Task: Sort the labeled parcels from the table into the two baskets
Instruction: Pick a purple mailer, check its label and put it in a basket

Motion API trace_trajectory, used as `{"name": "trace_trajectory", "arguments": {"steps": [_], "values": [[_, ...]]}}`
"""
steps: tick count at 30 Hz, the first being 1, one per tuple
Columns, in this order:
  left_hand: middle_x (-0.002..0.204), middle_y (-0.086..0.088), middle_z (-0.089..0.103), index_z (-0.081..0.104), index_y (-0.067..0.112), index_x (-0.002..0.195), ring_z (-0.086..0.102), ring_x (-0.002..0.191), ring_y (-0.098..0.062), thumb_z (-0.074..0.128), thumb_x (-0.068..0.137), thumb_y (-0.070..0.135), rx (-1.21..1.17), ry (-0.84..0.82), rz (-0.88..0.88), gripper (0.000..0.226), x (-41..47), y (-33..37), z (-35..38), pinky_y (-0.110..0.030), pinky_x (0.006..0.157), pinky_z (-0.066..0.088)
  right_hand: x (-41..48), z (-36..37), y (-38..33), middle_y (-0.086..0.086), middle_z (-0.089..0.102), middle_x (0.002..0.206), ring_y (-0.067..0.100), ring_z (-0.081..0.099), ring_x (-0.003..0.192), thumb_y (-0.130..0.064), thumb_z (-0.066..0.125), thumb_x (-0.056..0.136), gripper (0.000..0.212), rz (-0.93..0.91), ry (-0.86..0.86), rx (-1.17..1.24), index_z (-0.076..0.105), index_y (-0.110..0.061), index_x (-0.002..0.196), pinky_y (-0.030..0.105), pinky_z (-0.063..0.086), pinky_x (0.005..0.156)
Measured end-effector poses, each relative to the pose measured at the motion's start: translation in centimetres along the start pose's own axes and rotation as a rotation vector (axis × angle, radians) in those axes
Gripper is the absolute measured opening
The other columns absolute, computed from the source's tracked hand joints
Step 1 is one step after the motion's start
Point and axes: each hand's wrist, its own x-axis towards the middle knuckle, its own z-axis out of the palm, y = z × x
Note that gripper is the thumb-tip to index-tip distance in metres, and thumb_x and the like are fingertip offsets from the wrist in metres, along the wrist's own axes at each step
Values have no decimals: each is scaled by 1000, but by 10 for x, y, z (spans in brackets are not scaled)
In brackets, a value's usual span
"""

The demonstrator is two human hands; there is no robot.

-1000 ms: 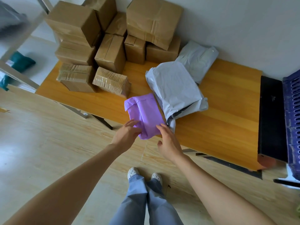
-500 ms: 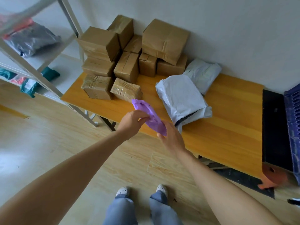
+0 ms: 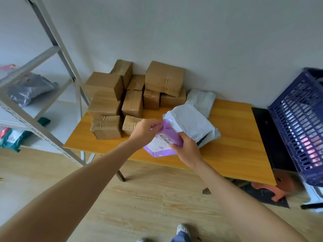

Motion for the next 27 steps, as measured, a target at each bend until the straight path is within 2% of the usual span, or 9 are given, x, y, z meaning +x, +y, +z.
{"name": "trace_trajectory", "arguments": {"steps": [2,4,7,11,17,22,25,27], "values": [[96,-3,72,70,18,107,63,90,-23,57,95,30,-12,-50,4,22,-1,-2,-7,-41,79,50,-1,-2,-8,-5,64,94,17,59,87,-20,66,85,24,23,16,9,58,-14,107,31,45,72],[111,3,69,63,20,121,61,98,-17,57,95,29,6,-90,11,29,-2,-6,-13,-36,84,51,-3,-4,-15,-2,64,89,19,58,83,-19,68,84,19,55,32,23,59,-12,99,35,47,72],[117,0,65,56,15,130,60,104,-17,62,91,20,53,-147,22,39,-3,-13,-22,-27,82,48,-7,-8,-25,-4,60,81,16,54,76,-16,71,84,16,90,62,86,57,-14,91,28,43,66],[109,-2,68,63,12,120,63,101,-18,73,83,18,32,-287,76,38,-4,-17,-32,-31,89,51,-17,-19,-38,-3,64,86,13,57,80,-13,74,82,18,101,57,147,58,-18,90,25,45,70],[94,-5,68,66,13,89,63,96,-23,68,87,12,-19,-306,108,3,-11,-7,-40,-40,90,50,-36,-34,-56,5,68,95,16,62,83,-14,80,75,29,108,122,126,64,-9,99,31,51,74],[84,-6,64,63,12,79,59,84,-19,68,86,7,-85,-261,82,10,-15,2,-48,-23,69,45,-44,-37,-65,2,68,97,16,65,89,-14,82,74,35,130,197,216,64,-11,104,21,52,71],[77,-7,60,64,4,79,52,74,-17,68,85,5,-116,-253,52,7,-14,5,-54,-21,62,42,-47,-38,-67,0,63,108,14,61,100,-24,82,75,50,167,273,235,58,-16,118,20,50,77],[75,-5,58,64,5,77,50,71,-15,69,84,6,-142,-231,42,9,-12,6,-59,-23,63,42,-49,-39,-69,0,60,112,13,60,103,-34,82,74,60,214,328,331,53,-20,125,24,52,81]]}}
